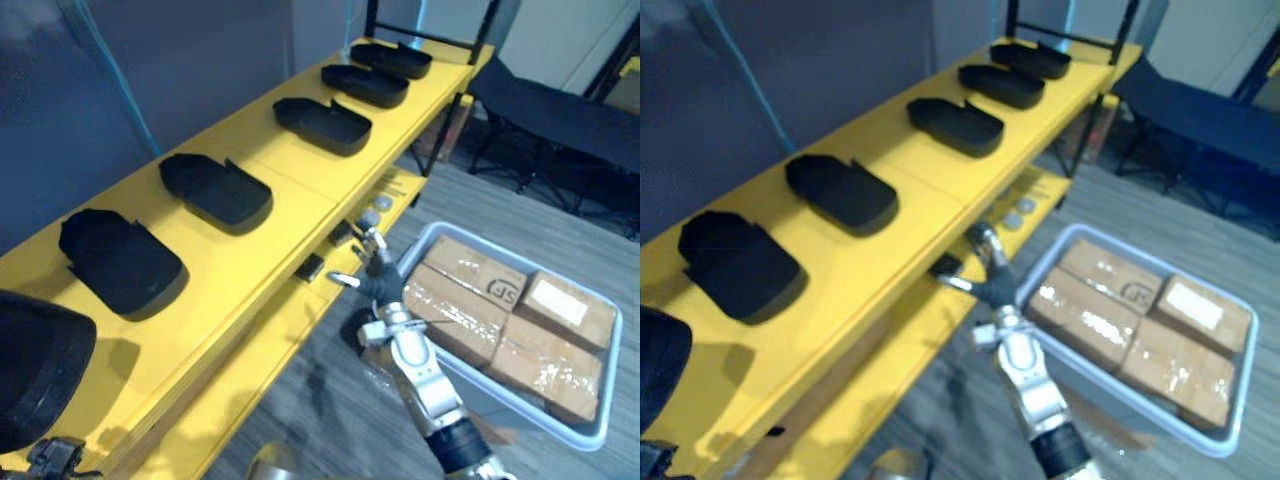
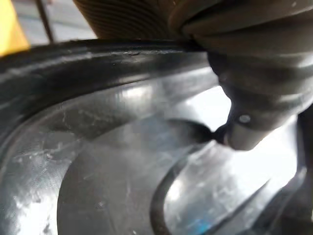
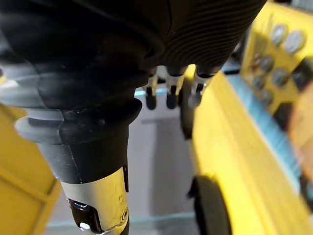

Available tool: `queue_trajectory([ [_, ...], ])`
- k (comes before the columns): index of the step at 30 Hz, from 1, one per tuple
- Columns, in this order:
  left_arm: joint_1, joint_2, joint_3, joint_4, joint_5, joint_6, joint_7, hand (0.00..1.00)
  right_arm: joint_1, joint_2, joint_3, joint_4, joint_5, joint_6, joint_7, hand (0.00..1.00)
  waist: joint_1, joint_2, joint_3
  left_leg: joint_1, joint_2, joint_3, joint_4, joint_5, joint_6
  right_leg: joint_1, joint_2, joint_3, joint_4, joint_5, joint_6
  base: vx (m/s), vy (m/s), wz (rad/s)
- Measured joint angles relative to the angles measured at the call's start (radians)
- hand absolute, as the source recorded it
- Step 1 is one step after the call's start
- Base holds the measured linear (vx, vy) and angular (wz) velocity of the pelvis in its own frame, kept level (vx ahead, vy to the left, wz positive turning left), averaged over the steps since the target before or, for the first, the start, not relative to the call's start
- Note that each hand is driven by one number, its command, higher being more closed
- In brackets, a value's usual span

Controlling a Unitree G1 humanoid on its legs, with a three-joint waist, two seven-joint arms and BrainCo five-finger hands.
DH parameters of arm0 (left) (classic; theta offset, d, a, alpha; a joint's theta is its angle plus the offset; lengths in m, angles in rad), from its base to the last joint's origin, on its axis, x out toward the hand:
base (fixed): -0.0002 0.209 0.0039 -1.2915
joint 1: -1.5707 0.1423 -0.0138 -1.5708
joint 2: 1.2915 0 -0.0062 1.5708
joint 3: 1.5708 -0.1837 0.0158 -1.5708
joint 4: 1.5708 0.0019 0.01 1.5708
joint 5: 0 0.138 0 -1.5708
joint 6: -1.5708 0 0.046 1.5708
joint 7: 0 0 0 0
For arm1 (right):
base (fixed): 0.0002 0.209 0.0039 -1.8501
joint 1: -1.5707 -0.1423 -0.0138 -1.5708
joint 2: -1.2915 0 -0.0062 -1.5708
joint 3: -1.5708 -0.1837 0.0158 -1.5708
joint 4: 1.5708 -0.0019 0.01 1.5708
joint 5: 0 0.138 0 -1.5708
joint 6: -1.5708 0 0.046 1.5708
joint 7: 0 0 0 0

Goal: Walk over and take plastic housings, then place them on the shelf

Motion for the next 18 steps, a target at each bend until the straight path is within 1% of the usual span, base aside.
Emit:
queue_trajectory([
  [1,-0.002,0.000,-0.001,0.001,-0.036,0.002,-0.028,1.00,0.015,-0.010,-0.019,-0.001,-0.001,0.000,0.001,0.00,-0.012,-0.002,0.001,-0.008,0.003,0.003,0.020,-0.004,0.006,0.012,0.001,-0.018,0.000,-0.011,0.008,-0.01,-0.045,0.24],
  [2,-0.003,0.000,-0.001,0.001,-0.058,0.001,-0.045,1.00,0.025,-0.014,-0.031,-0.002,-0.001,0.000,0.002,0.00,-0.018,-0.002,0.002,-0.019,0.005,0.006,0.033,-0.005,0.007,0.019,0.002,-0.030,0.000,-0.015,0.012,-0.03,-0.060,0.45],
  [3,-0.012,-0.001,-0.008,0.000,-0.069,0.000,-0.069,1.00,0.052,-0.023,-0.065,-0.014,0.002,0.000,0.007,0.00,-0.037,-0.002,0.003,-0.037,0.015,0.033,0.060,-0.010,0.015,0.030,0.006,-0.058,0.000,-0.023,0.020,-0.04,-0.061,0.57],
  [4,-0.024,-0.001,-0.017,0.000,-0.069,-0.004,-0.077,1.00,0.075,-0.032,-0.096,-0.019,0.002,0.000,0.013,0.00,-0.048,-0.001,0.007,-0.047,0.025,0.065,0.073,-0.012,0.019,0.040,0.010,-0.083,0.000,-0.031,0.030,-0.05,-0.051,0.65],
  [5,-0.032,0.003,-0.028,0.000,-0.071,-0.011,-0.089,1.00,0.095,-0.043,-0.123,-0.019,0.001,0.001,0.018,0.00,-0.055,0.000,0.007,-0.050,0.032,0.080,0.076,-0.012,0.019,0.044,0.013,-0.096,0.003,-0.033,0.032,-0.04,-0.026,0.46],
  [6,-0.039,0.004,-0.035,0.000,-0.080,-0.030,-0.113,1.00,0.112,-0.062,-0.143,-0.019,0.000,0.002,0.021,0.00,-0.058,0.005,0.011,-0.049,0.037,0.080,0.071,-0.010,0.015,0.041,0.013,-0.099,0.022,-0.039,0.028,-0.05,0.017,0.22],
  [8,-0.042,0.005,-0.052,-0.023,-0.093,-0.042,-0.120,1.00,0.125,-0.074,-0.168,-0.019,0.001,0.000,0.031,0.00,-0.071,0.008,0.012,-0.045,0.038,0.079,0.054,-0.003,0.005,0.033,0.008,-0.099,0.050,-0.060,0.030,-0.03,0.054,0.06],
  [11,-0.078,0.024,-0.096,-0.085,-0.089,-0.073,-0.152,1.00,0.133,-0.078,-0.199,-0.025,0.028,-0.014,0.056,0.00,-0.097,0.007,0.012,-0.047,0.034,0.077,0.022,0.022,-0.001,0.003,-0.011,-0.100,0.102,-0.079,0.026,-0.02,0.054,0.09],
  [13,-0.136,0.060,-0.130,-0.111,-0.087,-0.091,-0.193,1.00,0.147,-0.083,-0.218,-0.039,0.012,-0.024,0.070,0.00,-0.123,0.010,0.016,-0.051,0.020,0.056,0.000,0.041,0.002,-0.021,-0.043,-0.092,0.183,-0.122,0.024,0.01,0.083,0.39],
  [14,-0.184,0.103,-0.161,-0.110,-0.088,-0.093,-0.226,1.00,0.170,-0.086,-0.236,-0.055,-0.017,-0.036,0.083,0.00,-0.138,0.009,0.019,-0.052,0.004,0.023,-0.013,0.056,0.006,-0.038,-0.062,-0.033,0.243,-0.168,0.003,0.00,0.074,0.68],
  [15,-0.208,0.128,-0.180,-0.110,-0.089,-0.093,-0.239,1.00,0.181,-0.090,-0.241,-0.060,-0.029,-0.046,0.086,0.00,-0.151,0.005,0.020,-0.053,-0.005,0.002,-0.022,0.065,0.006,-0.048,-0.071,0.012,0.273,-0.196,-0.011,0.00,0.086,0.96],
  [16,-0.250,0.181,-0.212,-0.108,-0.099,-0.097,-0.277,1.00,0.195,-0.097,-0.251,-0.064,-0.048,-0.070,0.090,0.00,-0.172,-0.009,0.024,-0.057,-0.025,-0.034,-0.043,0.085,0.006,-0.075,-0.083,0.102,0.329,-0.254,-0.031,-0.03,-0.009,0.95],
  [17,-0.291,0.226,-0.239,-0.101,-0.100,-0.107,-0.307,1.00,0.200,-0.108,-0.261,-0.078,-0.050,-0.093,0.095,0.00,-0.180,-0.026,0.024,-0.074,-0.041,-0.056,-0.060,0.107,0.001,-0.117,-0.104,0.145,0.385,-0.295,-0.017,-0.03,-0.026,0.74],
  [18,-0.308,0.239,-0.253,-0.093,-0.100,-0.112,-0.314,1.00,0.197,-0.117,-0.267,-0.084,-0.062,-0.107,0.098,0.00,-0.178,-0.030,0.027,-0.083,-0.043,-0.055,-0.067,0.115,-0.001,-0.137,-0.113,0.146,0.409,-0.303,-0.006,-0.05,-0.086,0.41],
])
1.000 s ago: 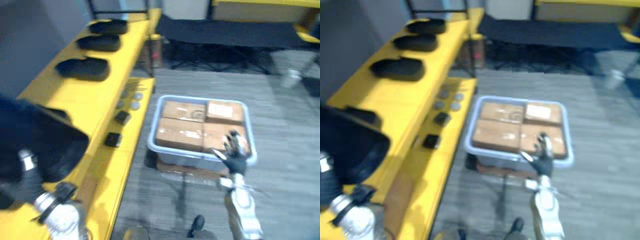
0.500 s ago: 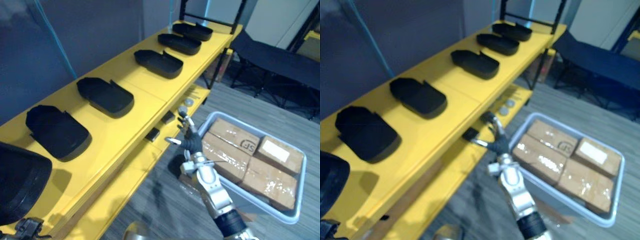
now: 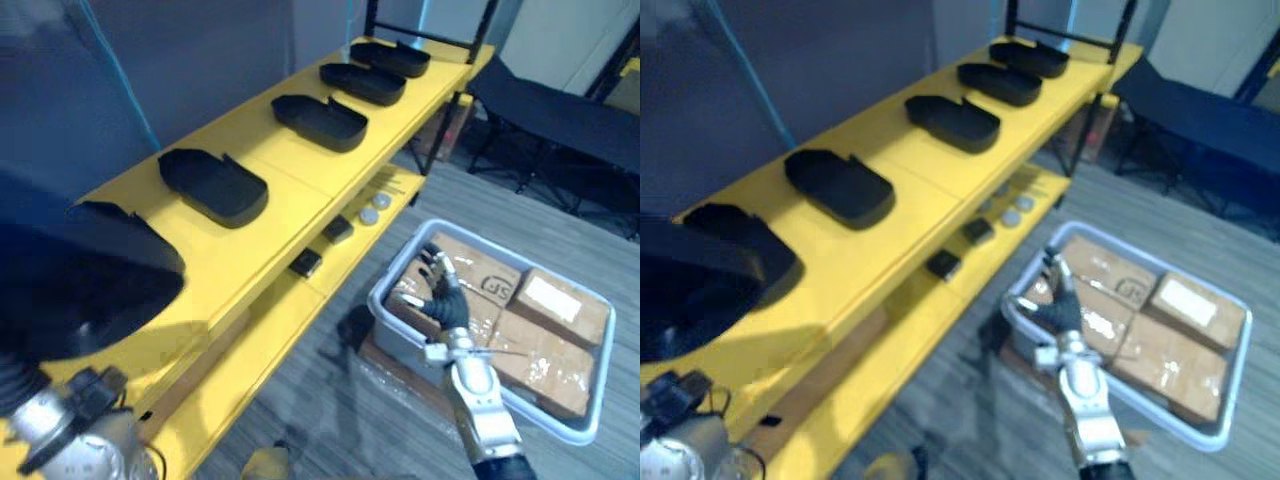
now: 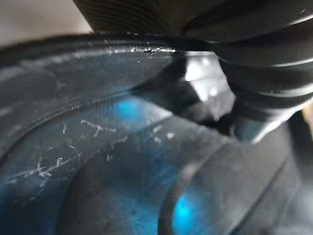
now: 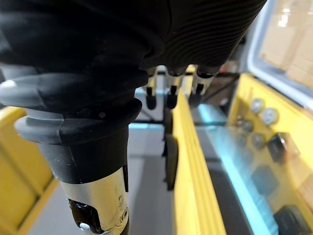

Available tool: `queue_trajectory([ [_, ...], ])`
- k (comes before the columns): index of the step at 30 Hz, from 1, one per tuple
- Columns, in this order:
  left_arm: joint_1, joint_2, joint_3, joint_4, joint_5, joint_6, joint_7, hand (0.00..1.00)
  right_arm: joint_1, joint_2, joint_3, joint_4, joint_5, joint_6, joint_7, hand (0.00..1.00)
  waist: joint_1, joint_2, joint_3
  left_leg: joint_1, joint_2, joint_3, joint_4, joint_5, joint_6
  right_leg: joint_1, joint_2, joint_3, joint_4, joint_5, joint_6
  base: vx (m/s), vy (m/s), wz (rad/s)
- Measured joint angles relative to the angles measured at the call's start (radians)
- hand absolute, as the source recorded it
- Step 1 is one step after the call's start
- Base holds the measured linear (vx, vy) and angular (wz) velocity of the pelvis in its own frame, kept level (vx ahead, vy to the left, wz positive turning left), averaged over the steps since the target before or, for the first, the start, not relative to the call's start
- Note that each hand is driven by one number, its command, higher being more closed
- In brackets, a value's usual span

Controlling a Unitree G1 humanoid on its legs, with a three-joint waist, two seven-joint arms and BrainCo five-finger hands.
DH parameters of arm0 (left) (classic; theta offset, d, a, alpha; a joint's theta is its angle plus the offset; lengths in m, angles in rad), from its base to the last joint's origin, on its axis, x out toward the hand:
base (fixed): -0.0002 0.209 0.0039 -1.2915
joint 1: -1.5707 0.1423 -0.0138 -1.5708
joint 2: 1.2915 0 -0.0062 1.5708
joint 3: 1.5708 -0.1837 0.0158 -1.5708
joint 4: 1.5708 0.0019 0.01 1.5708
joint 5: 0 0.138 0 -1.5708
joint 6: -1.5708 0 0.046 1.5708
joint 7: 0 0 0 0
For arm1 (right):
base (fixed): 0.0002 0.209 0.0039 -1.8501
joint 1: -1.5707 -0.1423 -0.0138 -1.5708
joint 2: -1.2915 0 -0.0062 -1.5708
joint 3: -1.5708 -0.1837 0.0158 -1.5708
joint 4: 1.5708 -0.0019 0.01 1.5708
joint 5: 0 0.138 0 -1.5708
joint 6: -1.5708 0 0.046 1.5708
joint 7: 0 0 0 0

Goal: Walk over and take plastic housings, then place them on the shelf

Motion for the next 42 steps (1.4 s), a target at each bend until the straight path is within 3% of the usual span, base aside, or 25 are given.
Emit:
queue_trajectory([
  [4,-0.086,0.009,-0.014,0.048,0.002,-0.004,0.002,1.00,-0.168,-0.111,-0.037,-0.003,-0.074,-0.097,0.014,0.00,-0.004,0.031,0.101,-0.065,0.020,0.017,-0.017,0.053,-0.024,-0.106,-0.006,0.008,0.054,0.006,0.030,-0.09,-0.064,-0.05],
  [12,-0.146,0.006,-0.053,0.128,0.013,-0.005,0.054,1.00,-0.222,-0.137,-0.042,-0.002,-0.108,-0.183,0.056,0.00,-0.037,0.036,0.231,-0.110,0.045,0.031,0.045,0.054,-0.033,-0.160,-0.001,0.031,0.112,-0.004,0.012,-0.08,-0.051,-0.07],
  [14,-0.142,0.004,-0.054,0.134,0.014,-0.005,0.067,1.00,-0.207,-0.126,-0.042,-0.002,-0.102,-0.196,0.055,0.00,-0.040,0.039,0.248,-0.115,0.050,0.032,0.086,0.029,-0.032,-0.160,-0.006,0.031,0.140,-0.015,0.000,-0.06,-0.010,-0.02],
  [19,-0.095,-0.001,-0.049,0.160,0.046,-0.005,0.104,1.00,-0.152,-0.060,-0.039,0.005,-0.102,-0.246,0.025,0.00,-0.042,0.041,0.249,-0.165,0.036,0.028,0.311,-0.112,-0.028,-0.160,-0.078,0.032,0.312,-0.148,0.011,-0.05,-0.001,0.07],
  [22,-0.063,-0.002,-0.047,0.159,0.053,-0.004,0.106,1.00,-0.142,-0.042,-0.046,0.005,-0.100,-0.250,-0.005,0.00,-0.036,0.041,0.248,-0.175,0.036,0.016,0.388,-0.166,-0.021,-0.124,-0.098,0.017,0.357,-0.192,0.028,0.01,0.015,0.26],
  [24,-0.064,-0.001,-0.036,0.159,0.050,-0.001,0.094,1.00,-0.141,-0.031,-0.057,0.005,-0.040,-0.250,-0.015,0.00,-0.033,0.034,0.231,-0.169,0.032,0.019,0.405,-0.185,-0.014,-0.080,-0.111,-0.018,0.352,-0.204,0.047,0.11,0.019,0.43],
  [25,-0.066,0.000,-0.030,0.160,0.036,-0.002,0.082,1.00,-0.144,-0.013,-0.073,0.005,-0.017,-0.250,-0.018,0.00,-0.025,0.023,0.224,-0.137,0.026,0.030,0.394,-0.197,-0.013,-0.049,-0.122,-0.025,0.376,-0.185,0.073,0.19,0.025,0.35],
  [26,-0.066,0.002,-0.028,0.159,0.005,-0.004,0.067,1.00,-0.149,0.005,-0.072,0.005,-0.001,-0.250,-0.021,0.00,-0.012,0.003,0.207,-0.106,0.007,0.031,0.390,-0.208,-0.011,-0.079,-0.159,0.033,0.471,-0.156,0.043,0.19,0.036,0.26],
  [27,-0.065,0.002,-0.028,0.157,-0.001,-0.004,0.068,1.00,-0.154,0.010,-0.068,0.005,0.001,-0.250,-0.018,0.00,-0.006,0.000,0.200,-0.093,-0.001,0.030,0.385,-0.206,-0.015,-0.104,-0.172,0.071,0.527,-0.124,0.023,0.18,0.072,0.18],
  [28,-0.064,0.002,-0.027,0.148,-0.004,-0.004,0.073,1.00,-0.171,0.018,-0.058,0.007,0.003,-0.250,-0.014,0.00,0.000,0.001,0.196,-0.042,0.004,0.019,0.353,-0.203,-0.016,-0.141,-0.177,0.147,0.610,-0.021,0.009,0.21,0.034,0.24],
  [29,-0.063,0.004,-0.028,0.129,0.002,-0.004,0.080,1.00,-0.195,0.023,-0.045,0.019,0.003,-0.252,-0.006,0.00,-0.005,0.009,0.182,0.006,0.018,-0.003,0.305,-0.190,-0.015,-0.172,-0.170,0.192,0.674,0.087,-0.018,0.21,0.006,0.30],
  [30,-0.064,0.007,-0.030,0.118,0.004,-0.004,0.086,1.00,-0.207,0.024,-0.041,0.029,0.007,-0.256,0.007,0.00,-0.007,0.017,0.165,0.020,0.029,-0.014,0.286,-0.186,-0.018,-0.179,-0.160,0.197,0.676,0.061,-0.026,0.22,-0.040,0.39],
  [31,-0.080,0.009,-0.032,0.108,0.004,-0.007,0.093,1.00,-0.244,0.020,-0.030,0.047,0.018,-0.266,0.029,0.00,-0.012,0.031,0.131,0.031,0.055,-0.035,0.254,-0.179,-0.027,-0.187,-0.118,0.194,0.611,-0.017,-0.025,0.17,-0.033,0.30],
  [33,-0.145,0.010,-0.030,0.116,0.003,-0.004,0.116,1.00,-0.323,0.019,-0.022,0.061,0.037,-0.271,0.064,0.00,-0.006,0.044,0.102,0.037,0.093,-0.063,0.210,-0.169,-0.044,-0.212,-0.044,0.211,0.434,-0.062,-0.030,0.21,-0.159,0.29],
  [34,-0.190,0.010,-0.031,0.129,0.004,0.008,0.134,1.00,-0.377,0.018,-0.012,0.069,0.041,-0.271,0.078,0.00,-0.004,0.049,0.102,0.042,0.115,-0.079,0.183,-0.160,-0.060,-0.241,-0.003,0.254,0.314,-0.056,-0.025,0.17,-0.247,0.29],
  [35,-0.207,0.010,-0.032,0.138,0.006,0.016,0.138,1.00,-0.391,0.016,-0.002,0.070,0.042,-0.269,0.078,0.00,-0.004,0.045,0.099,0.041,0.121,-0.085,0.178,-0.156,-0.069,-0.245,0.011,0.277,0.250,-0.041,-0.013,0.13,-0.285,0.50],
  [36,-0.225,0.013,-0.042,0.160,0.012,0.043,0.143,1.00,-0.392,0.016,0.015,0.066,0.044,-0.267,0.081,0.00,-0.005,0.031,0.091,0.040,0.122,-0.099,0.181,-0.163,-0.090,-0.224,0.025,0.311,0.120,0.026,-0.006,0.16,-0.361,0.82],
  [37,-0.219,0.004,-0.048,0.172,0.012,0.064,0.137,1.00,-0.379,0.014,0.031,0.060,0.044,-0.247,0.093,0.00,-0.013,0.030,0.091,0.055,0.126,-0.135,0.174,-0.178,-0.127,-0.191,0.024,0.315,0.114,0.076,0.070,0.16,-0.375,0.86],
  [40,-0.129,-0.044,-0.052,0.167,0.001,0.081,0.102,1.00,-0.357,-0.030,0.046,0.059,0.072,-0.173,0.141,0.00,-0.017,0.117,0.044,0.082,0.230,-0.088,0.114,-0.123,-0.157,-0.134,0.099,0.223,0.086,0.042,0.030,0.19,-0.296,0.52],
  [42,-0.116,-0.055,-0.052,0.138,0.003,0.081,0.078,1.00,-0.351,-0.053,0.046,0.039,0.114,-0.142,0.181,0.00,-0.012,0.129,0.035,0.102,0.243,-0.058,0.052,-0.070,-0.163,-0.126,0.116,0.209,0.077,0.039,0.023,0.16,-0.183,0.15],
])
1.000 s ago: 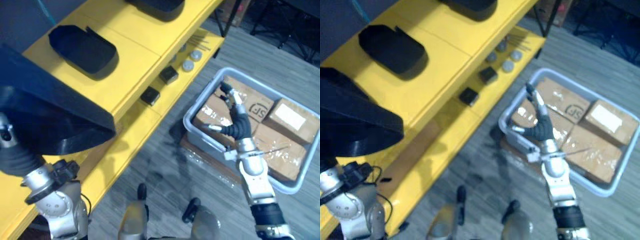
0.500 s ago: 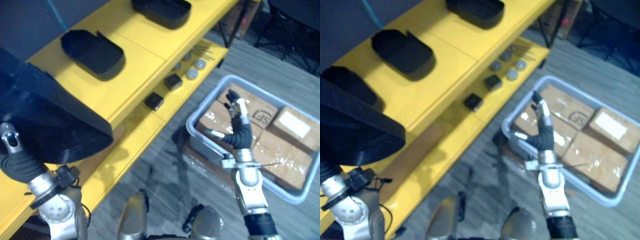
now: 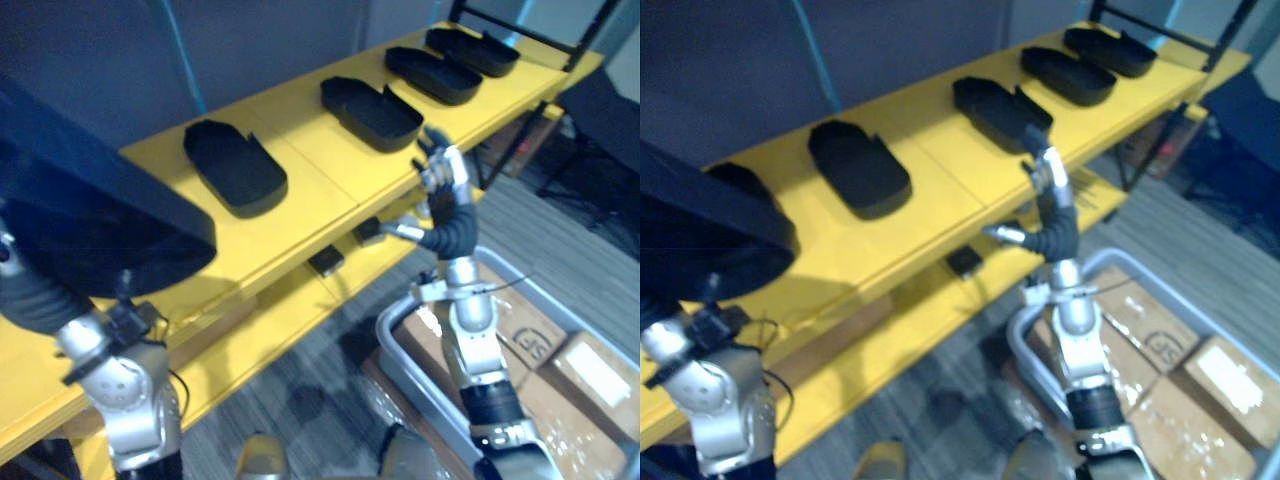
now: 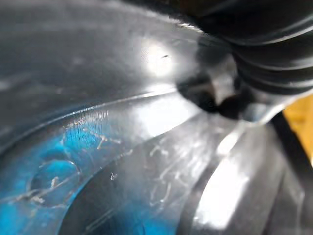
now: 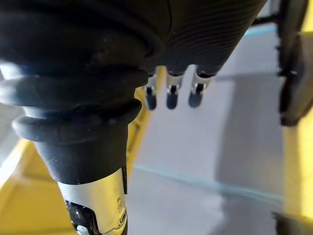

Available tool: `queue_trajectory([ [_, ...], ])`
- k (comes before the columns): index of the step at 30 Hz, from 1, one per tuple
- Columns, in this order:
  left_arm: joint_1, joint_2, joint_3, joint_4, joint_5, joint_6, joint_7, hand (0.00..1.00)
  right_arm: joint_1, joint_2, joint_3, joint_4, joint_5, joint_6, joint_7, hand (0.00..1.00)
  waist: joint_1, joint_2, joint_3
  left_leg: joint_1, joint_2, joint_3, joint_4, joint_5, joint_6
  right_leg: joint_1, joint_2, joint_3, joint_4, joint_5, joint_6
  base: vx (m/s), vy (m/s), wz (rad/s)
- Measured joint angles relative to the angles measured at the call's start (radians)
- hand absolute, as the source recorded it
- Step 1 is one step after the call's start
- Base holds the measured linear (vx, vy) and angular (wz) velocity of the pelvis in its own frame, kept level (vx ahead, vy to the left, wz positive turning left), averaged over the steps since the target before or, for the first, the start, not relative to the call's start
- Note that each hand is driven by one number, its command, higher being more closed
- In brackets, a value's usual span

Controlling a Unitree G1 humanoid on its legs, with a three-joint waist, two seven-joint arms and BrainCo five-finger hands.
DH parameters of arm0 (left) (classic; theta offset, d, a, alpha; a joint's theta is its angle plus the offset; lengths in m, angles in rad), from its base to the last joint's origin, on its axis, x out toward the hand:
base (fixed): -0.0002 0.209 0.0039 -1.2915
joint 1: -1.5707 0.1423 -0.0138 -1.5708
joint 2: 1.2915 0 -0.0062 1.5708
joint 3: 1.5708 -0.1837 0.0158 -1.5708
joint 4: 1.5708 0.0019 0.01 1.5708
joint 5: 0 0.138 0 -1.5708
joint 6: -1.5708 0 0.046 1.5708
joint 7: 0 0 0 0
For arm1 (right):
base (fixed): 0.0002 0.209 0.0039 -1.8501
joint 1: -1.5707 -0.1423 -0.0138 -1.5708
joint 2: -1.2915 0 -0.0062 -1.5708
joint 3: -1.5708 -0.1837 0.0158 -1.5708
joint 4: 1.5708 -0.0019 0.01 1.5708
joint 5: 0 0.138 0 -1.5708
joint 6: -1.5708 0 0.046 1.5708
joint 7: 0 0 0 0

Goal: Walk over and take plastic housings, then place them on the shelf

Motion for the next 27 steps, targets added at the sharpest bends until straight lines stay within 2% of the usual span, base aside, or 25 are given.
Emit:
queue_trajectory([
  [4,0.002,-0.012,-0.021,-0.035,0.021,-0.015,-0.025,1.00,0.025,0.004,0.022,-0.012,0.045,0.003,0.079,0.00,-0.010,-0.009,-0.008,0.019,-0.008,0.072,-0.030,0.019,0.001,0.000,-0.007,0.009,-0.016,0.002,0.003,0.10,-0.009,-0.06],
  [7,0.000,-0.011,-0.034,-0.033,0.102,-0.014,0.027,1.00,0.045,0.037,0.091,-0.013,0.071,-0.001,0.151,0.00,-0.013,-0.040,-0.023,0.018,-0.031,0.090,-0.031,0.016,0.006,0.001,-0.026,0.014,-0.034,0.010,0.017,0.05,0.089,-0.02],
  [9,0.001,-0.011,-0.033,-0.033,0.140,-0.007,0.078,1.00,0.036,0.066,0.161,-0.015,0.101,-0.003,0.197,0.00,-0.007,-0.049,-0.028,0.019,-0.043,0.088,-0.030,0.014,0.010,0.009,-0.039,0.011,-0.037,0.012,0.021,0.03,0.069,0.10],
  [11,0.006,-0.012,-0.026,-0.034,0.199,0.030,0.144,1.00,-0.028,0.105,0.264,0.002,0.139,-0.015,0.244,0.00,0.017,-0.048,-0.028,0.018,-0.056,0.060,-0.027,0.016,0.015,0.037,-0.056,-0.020,-0.043,0.011,0.027,0.01,0.053,0.35],
  [13,0.035,-0.013,-0.021,-0.035,0.232,0.067,0.165,1.00,-0.115,0.144,0.338,0.042,0.159,-0.025,0.265,0.00,0.037,-0.047,-0.028,0.016,-0.064,0.017,-0.025,0.021,0.022,0.078,-0.069,-0.068,-0.046,0.003,0.036,-0.01,-0.007,0.73],
  [15,0.081,-0.016,-0.005,-0.040,0.238,0.099,0.166,1.00,-0.188,0.185,0.379,0.090,0.177,-0.040,0.265,0.00,0.063,-0.037,-0.037,-0.007,-0.065,-0.035,-0.010,0.008,0.043,0.124,-0.075,-0.139,-0.049,-0.014,0.039,-0.01,-0.046,1.08],
  [17,0.137,-0.018,0.039,-0.044,0.236,0.125,0.164,1.00,-0.229,0.218,0.396,0.127,0.177,-0.043,0.259,0.00,0.096,-0.029,-0.043,-0.041,-0.066,-0.052,0.008,0.005,0.049,0.169,-0.082,-0.223,-0.051,-0.031,0.045,0.01,-0.045,1.18],
  [18,0.174,-0.027,0.069,-0.045,0.233,0.134,0.155,1.00,-0.232,0.227,0.404,0.134,0.175,-0.043,0.248,0.00,0.123,-0.027,-0.045,-0.058,-0.069,-0.051,0.010,0.012,0.058,0.199,-0.093,-0.280,-0.051,-0.043,0.046,0.02,-0.032,1.27],
  [19,0.215,-0.049,0.098,-0.045,0.225,0.135,0.136,1.00,-0.231,0.231,0.420,0.149,0.171,-0.041,0.230,0.00,0.143,-0.031,-0.048,-0.071,-0.084,-0.050,0.010,0.028,0.077,0.231,-0.107,-0.331,-0.057,-0.048,0.049,0.03,-0.022,1.26],
  [20,0.232,-0.063,0.113,-0.045,0.223,0.133,0.127,1.00,-0.231,0.231,0.428,0.155,0.162,-0.038,0.215,0.00,0.152,-0.031,-0.048,-0.075,-0.092,-0.050,0.010,0.036,0.081,0.250,-0.111,-0.357,-0.062,-0.049,0.051,0.03,-0.007,1.24],
  [22,0.285,-0.100,0.139,-0.049,0.187,0.104,0.089,1.00,-0.224,0.232,0.439,0.165,0.103,-0.032,0.158,0.00,0.183,-0.027,-0.050,-0.086,-0.111,-0.070,-0.004,0.058,0.067,0.297,-0.122,-0.425,-0.079,-0.057,0.059,0.02,0.013,0.95],
  [24,0.308,-0.108,0.140,-0.067,0.186,0.081,0.068,1.00,-0.223,0.233,0.444,0.177,0.074,-0.027,0.122,0.00,0.191,-0.032,-0.053,-0.086,-0.122,-0.077,-0.037,0.083,0.068,0.303,-0.128,-0.444,-0.084,-0.057,0.059,0.02,0.029,0.43],
  [27,0.306,-0.106,0.128,-0.118,0.195,0.045,0.024,1.00,-0.208,0.221,0.441,0.190,0.056,-0.027,0.078,0.00,0.177,-0.043,-0.069,-0.083,-0.138,-0.067,-0.102,0.126,0.055,0.301,-0.143,-0.464,-0.088,-0.035,0.080,0.04,0.040,0.23],
])
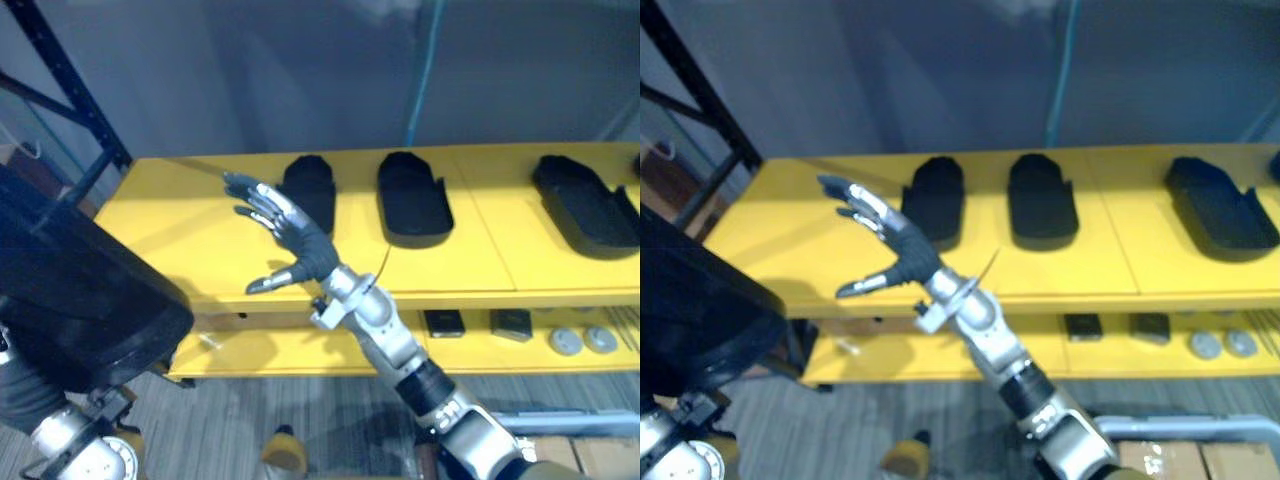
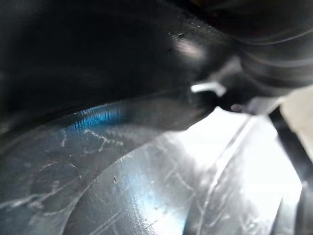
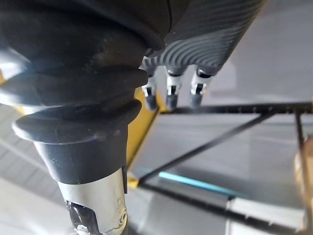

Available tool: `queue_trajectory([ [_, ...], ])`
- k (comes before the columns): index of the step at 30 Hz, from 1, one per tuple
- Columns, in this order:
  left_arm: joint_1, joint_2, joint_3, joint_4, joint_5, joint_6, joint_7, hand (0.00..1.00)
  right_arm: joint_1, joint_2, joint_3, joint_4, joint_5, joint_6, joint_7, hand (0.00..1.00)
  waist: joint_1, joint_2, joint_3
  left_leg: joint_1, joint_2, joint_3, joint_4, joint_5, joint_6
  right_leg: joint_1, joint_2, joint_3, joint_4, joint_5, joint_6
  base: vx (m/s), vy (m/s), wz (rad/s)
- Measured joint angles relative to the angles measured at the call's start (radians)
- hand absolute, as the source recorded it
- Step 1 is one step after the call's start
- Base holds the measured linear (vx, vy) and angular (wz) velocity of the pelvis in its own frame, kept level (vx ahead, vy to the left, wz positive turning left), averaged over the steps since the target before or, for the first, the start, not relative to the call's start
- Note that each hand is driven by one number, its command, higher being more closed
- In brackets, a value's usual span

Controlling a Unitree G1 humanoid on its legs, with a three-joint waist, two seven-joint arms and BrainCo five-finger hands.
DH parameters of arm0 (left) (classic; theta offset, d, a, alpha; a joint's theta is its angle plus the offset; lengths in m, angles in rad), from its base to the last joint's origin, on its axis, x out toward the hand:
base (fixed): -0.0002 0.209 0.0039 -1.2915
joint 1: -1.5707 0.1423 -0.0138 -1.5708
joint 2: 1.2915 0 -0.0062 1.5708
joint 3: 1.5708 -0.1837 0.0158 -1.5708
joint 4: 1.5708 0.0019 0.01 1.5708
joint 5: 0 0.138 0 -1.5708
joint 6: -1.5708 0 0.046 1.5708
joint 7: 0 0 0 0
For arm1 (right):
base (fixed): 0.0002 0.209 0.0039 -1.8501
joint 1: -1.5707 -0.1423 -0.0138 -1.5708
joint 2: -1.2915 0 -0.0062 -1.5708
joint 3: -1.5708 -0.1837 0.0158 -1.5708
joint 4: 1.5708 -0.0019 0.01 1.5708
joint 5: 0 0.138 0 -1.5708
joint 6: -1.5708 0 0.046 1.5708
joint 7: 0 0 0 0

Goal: Walk over and take plastic housings, then place them on the shelf

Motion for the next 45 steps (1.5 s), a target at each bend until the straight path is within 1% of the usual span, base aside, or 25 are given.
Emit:
queue_trajectory([
  [3,-0.065,0.029,-0.010,-0.012,0.007,-0.020,-0.039,1.00,0.046,-0.036,-0.023,0.000,-0.023,-0.003,-0.044,0.00,-0.012,-0.006,0.000,0.003,-0.024,0.023,0.004,0.002,0.002,-0.012,-0.044,0.019,0.061,0.012,-0.012,0.04,0.081,0.11],
  [5,-0.107,0.066,-0.039,-0.011,0.012,-0.020,-0.044,1.00,0.103,-0.045,-0.050,0.000,-0.024,-0.013,-0.064,0.00,-0.031,-0.013,0.008,0.032,-0.033,0.035,0.004,0.001,0.003,-0.077,-0.111,0.116,0.242,0.051,-0.073,0.02,0.106,0.10],
  [6,-0.110,0.071,-0.042,-0.011,0.013,-0.020,-0.044,1.00,0.108,-0.045,-0.052,0.000,-0.025,-0.014,-0.065,0.00,-0.033,-0.014,0.011,0.037,-0.033,0.039,0.004,0.001,0.004,-0.086,-0.116,0.130,0.263,0.060,-0.085,0.01,0.076,-0.09],
  [7,-0.119,0.110,-0.054,-0.010,0.014,-0.015,-0.050,1.00,0.127,-0.045,-0.053,-0.001,-0.029,-0.015,-0.075,0.00,-0.054,-0.026,0.022,0.073,-0.030,0.058,0.003,-0.008,0.019,-0.148,-0.140,0.243,0.389,0.142,-0.135,0.00,0.047,-0.09],
  [8,-0.131,0.142,-0.075,0.003,0.023,-0.006,-0.045,1.00,0.140,-0.045,-0.057,-0.004,-0.027,-0.020,-0.072,0.00,-0.076,-0.015,0.031,0.092,-0.016,0.054,0.001,-0.016,0.031,-0.194,-0.136,0.315,0.450,0.204,-0.136,-0.02,0.031,-0.05],
  [9,-0.153,0.163,-0.093,0.026,0.036,0.000,-0.035,1.00,0.143,-0.045,-0.061,-0.006,-0.024,-0.023,-0.065,0.00,-0.088,-0.010,0.033,0.094,0.010,0.045,-0.006,-0.031,0.046,-0.213,-0.098,0.359,0.450,0.094,-0.126,-0.08,-0.005,0.00],
  [10,-0.195,0.180,-0.098,0.070,0.040,0.011,-0.026,1.00,0.144,-0.041,-0.058,-0.019,-0.023,-0.023,-0.053,0.00,-0.092,-0.009,0.033,0.086,0.038,0.047,-0.017,-0.032,0.045,-0.228,-0.014,0.400,0.353,0.005,-0.108,-0.12,-0.043,0.02],
  [11,-0.241,0.198,-0.099,0.117,0.040,0.038,-0.003,1.00,0.149,-0.034,-0.056,-0.058,-0.019,-0.025,-0.038,0.00,-0.095,-0.018,0.032,0.062,0.045,0.051,-0.027,-0.034,0.041,-0.222,0.070,0.418,0.177,-0.012,-0.099,-0.11,-0.058,0.03],
  [12,-0.257,0.206,-0.097,0.136,0.039,0.051,0.005,1.00,0.149,-0.030,-0.055,-0.076,-0.018,-0.026,-0.031,0.00,-0.097,-0.027,0.037,0.057,0.041,0.054,-0.036,-0.034,0.040,-0.213,0.096,0.421,0.103,-0.012,-0.101,-0.07,-0.193,0.40],
  [13,-0.272,0.194,-0.098,0.175,0.038,0.082,0.011,1.00,0.151,-0.020,-0.050,-0.095,-0.018,-0.039,-0.019,0.00,-0.117,-0.025,0.053,0.044,0.030,0.055,-0.037,-0.019,0.021,-0.185,0.131,0.426,0.004,-0.003,-0.076,0.00,-0.190,0.43],
  [14,-0.264,0.184,-0.110,0.178,0.037,0.094,0.010,1.00,0.153,-0.026,-0.051,-0.094,-0.018,-0.041,-0.014,0.00,-0.119,-0.017,0.054,0.049,0.039,0.057,-0.038,-0.017,0.023,-0.173,0.143,0.411,-0.011,-0.003,-0.079,0.02,-0.179,0.39],
  [15,-0.250,0.170,-0.123,0.178,0.038,0.102,0.009,1.00,0.153,-0.037,-0.054,-0.094,-0.021,-0.041,-0.016,0.00,-0.118,0.004,0.059,0.044,0.057,0.077,-0.032,0.004,0.027,-0.171,0.152,0.398,-0.015,0.000,-0.083,0.09,-0.070,0.23],
  [16,-0.243,0.158,-0.141,0.178,0.042,0.102,0.007,1.00,0.154,-0.045,-0.074,-0.094,-0.022,-0.040,-0.020,0.00,-0.119,0.024,0.061,0.022,0.070,0.105,-0.029,0.030,0.000,-0.174,0.154,0.373,-0.015,0.000,-0.084,0.09,-0.058,0.32],
  [17,-0.247,0.158,-0.154,0.177,0.043,0.102,0.006,1.00,0.155,-0.048,-0.090,-0.094,-0.022,-0.040,-0.023,0.00,-0.128,0.027,0.061,0.009,0.071,0.140,-0.030,0.044,0.006,-0.174,0.151,0.352,-0.019,-0.001,-0.085,0.12,-0.058,0.78],
  [19,-0.265,0.158,-0.188,0.154,0.063,0.092,-0.016,1.00,0.162,-0.050,-0.173,-0.116,-0.039,-0.037,-0.051,0.00,-0.167,0.026,0.061,-0.030,0.068,0.299,-0.063,0.107,0.024,-0.171,0.141,0.279,-0.032,0.002,-0.082,0.11,-0.041,0.92],
  [23,-0.276,0.162,-0.202,0.136,0.086,0.088,-0.020,1.00,0.234,-0.061,-0.230,-0.179,-0.048,-0.037,-0.103,0.00,-0.165,0.022,0.062,0.025,0.044,0.340,-0.126,0.124,0.021,-0.155,0.125,0.288,-0.031,0.002,-0.082,0.18,0.014,0.01],
  [27,-0.288,0.206,-0.182,0.116,0.106,0.132,-0.024,1.00,0.344,-0.050,-0.235,-0.316,-0.089,-0.060,-0.202,0.00,-0.180,0.010,0.058,0.124,0.027,0.437,-0.154,0.119,0.027,-0.099,0.114,0.331,-0.043,0.003,-0.082,0.12,0.026,-0.29],
  [31,-0.320,0.343,-0.046,0.182,0.196,0.217,-0.030,1.00,0.425,-0.047,-0.336,-0.442,-0.130,-0.066,-0.323,0.00,-0.204,0.002,0.054,0.159,0.044,0.509,-0.154,0.117,0.026,-0.087,0.138,0.367,-0.070,0.026,-0.098,0.04,-0.023,-0.34],
  [32,-0.355,0.422,0.010,0.272,0.206,0.248,-0.039,1.00,0.469,-0.049,-0.407,-0.482,-0.137,-0.062,-0.369,0.00,-0.214,0.002,0.054,0.170,0.048,0.537,-0.154,0.117,0.026,-0.086,0.145,0.380,-0.080,0.037,-0.106,0.01,-0.007,-0.35],
  [34,-0.384,0.492,0.053,0.370,0.208,0.274,-0.045,1.00,0.505,-0.059,-0.466,-0.510,-0.150,-0.057,-0.403,0.00,-0.221,0.003,0.054,0.176,0.048,0.550,-0.154,0.117,0.026,-0.086,0.148,0.394,-0.089,0.046,-0.107,0.00,0.007,-0.28],
  [36,-0.444,0.625,0.104,0.569,0.204,0.304,-0.058,1.00,0.572,-0.071,-0.575,-0.540,-0.194,-0.051,-0.453,0.00,-0.233,0.004,0.053,0.180,0.048,0.580,-0.155,0.117,0.027,-0.089,0.152,0.407,-0.111,0.065,-0.106,-0.02,0.019,-0.31],
  [38,-0.489,0.752,0.154,0.772,0.197,0.325,-0.099,1.00,0.643,-0.093,-0.693,-0.540,-0.255,-0.022,-0.523,0.00,-0.249,0.004,0.051,0.189,0.049,0.603,-0.155,0.110,0.035,-0.089,0.157,0.426,-0.136,0.083,-0.101,-0.04,0.033,-0.32],
  [39,-0.498,0.782,0.159,0.813,0.196,0.333,-0.110,1.00,0.660,-0.098,-0.728,-0.540,-0.266,-0.013,-0.539,0.00,-0.253,0.004,0.051,0.188,0.048,0.605,-0.155,0.108,0.035,-0.090,0.157,0.427,-0.140,0.085,-0.100,-0.05,0.032,-0.21],
  [41,-0.533,0.901,0.166,0.977,0.188,0.348,-0.171,1.00,0.716,-0.110,-0.875,-0.498,-0.281,-0.004,-0.593,0.00,-0.260,0.006,0.049,0.188,0.046,0.635,-0.155,0.096,0.035,-0.100,0.160,0.449,-0.156,0.087,-0.097,-0.06,0.037,-0.25],
  [45,-0.566,0.987,0.164,1.145,0.156,0.384,-0.283,1.00,0.767,-0.153,-1.047,-0.322,-0.259,0.056,-0.668,0.00,-0.280,0.023,0.018,0.178,0.045,0.670,-0.155,0.076,0.033,-0.127,0.165,0.475,-0.174,0.088,-0.092,-0.08,0.021,-0.26],
])
